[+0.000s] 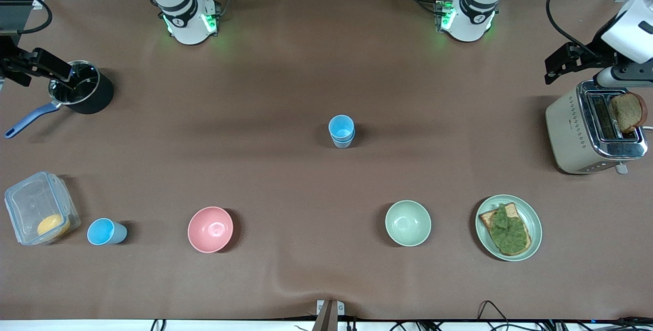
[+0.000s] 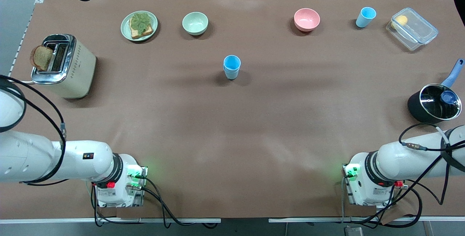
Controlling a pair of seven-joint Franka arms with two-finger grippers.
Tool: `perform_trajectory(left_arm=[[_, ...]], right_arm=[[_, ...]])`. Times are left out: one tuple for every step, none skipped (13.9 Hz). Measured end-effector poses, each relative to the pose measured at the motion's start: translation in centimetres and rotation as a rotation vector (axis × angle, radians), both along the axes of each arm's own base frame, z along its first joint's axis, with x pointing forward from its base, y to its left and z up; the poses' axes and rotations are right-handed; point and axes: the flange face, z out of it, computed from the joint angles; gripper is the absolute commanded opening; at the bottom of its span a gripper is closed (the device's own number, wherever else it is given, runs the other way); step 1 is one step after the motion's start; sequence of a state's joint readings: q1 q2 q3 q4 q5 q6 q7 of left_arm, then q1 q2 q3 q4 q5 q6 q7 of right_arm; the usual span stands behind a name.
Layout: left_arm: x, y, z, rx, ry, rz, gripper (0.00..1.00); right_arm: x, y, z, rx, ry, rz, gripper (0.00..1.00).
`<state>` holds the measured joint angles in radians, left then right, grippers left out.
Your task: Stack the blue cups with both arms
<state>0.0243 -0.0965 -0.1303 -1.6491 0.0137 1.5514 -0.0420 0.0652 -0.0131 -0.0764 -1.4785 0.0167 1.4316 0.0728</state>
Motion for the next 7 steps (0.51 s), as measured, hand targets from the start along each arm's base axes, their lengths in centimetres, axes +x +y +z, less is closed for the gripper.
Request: perform_trajectory(left_arm=[[-0.03, -0.23, 0.01, 0.000, 0.000, 0.000, 1.00], [-0.05, -0.33, 0.01, 0.001, 0.000, 0.003, 1.00], [-0.06, -0.34, 0.01, 0.001, 0.000, 0.006, 1.00], [-0.07, -0.33, 0.01, 0.001, 0.001, 0.007, 1.00], [-0.07, -0.33, 0.01, 0.001, 0.001, 0.008, 1.00], [-0.07, -0.33, 0.01, 0.001, 0.001, 0.008, 1.00], [-0.08, -0.33, 0.01, 0.001, 0.001, 0.008, 1.00]], right_arm=[[0.00, -0.02, 0.01, 0.000, 0.000, 0.000, 1.00], [0.00, -0.05, 0.01, 0.000, 0.000, -0.001, 1.00], [0.00, -0.07, 0.01, 0.000, 0.000, -0.002, 1.00], [0.00, -0.08, 0.01, 0.000, 0.000, -0.002, 1.00], [0.00, -0.08, 0.01, 0.000, 0.000, -0.002, 1.00], [0.00, -0.08, 0.01, 0.000, 0.000, -0.002, 1.00], [0.00, -0.09, 0.01, 0.000, 0.000, -0.002, 1.00]])
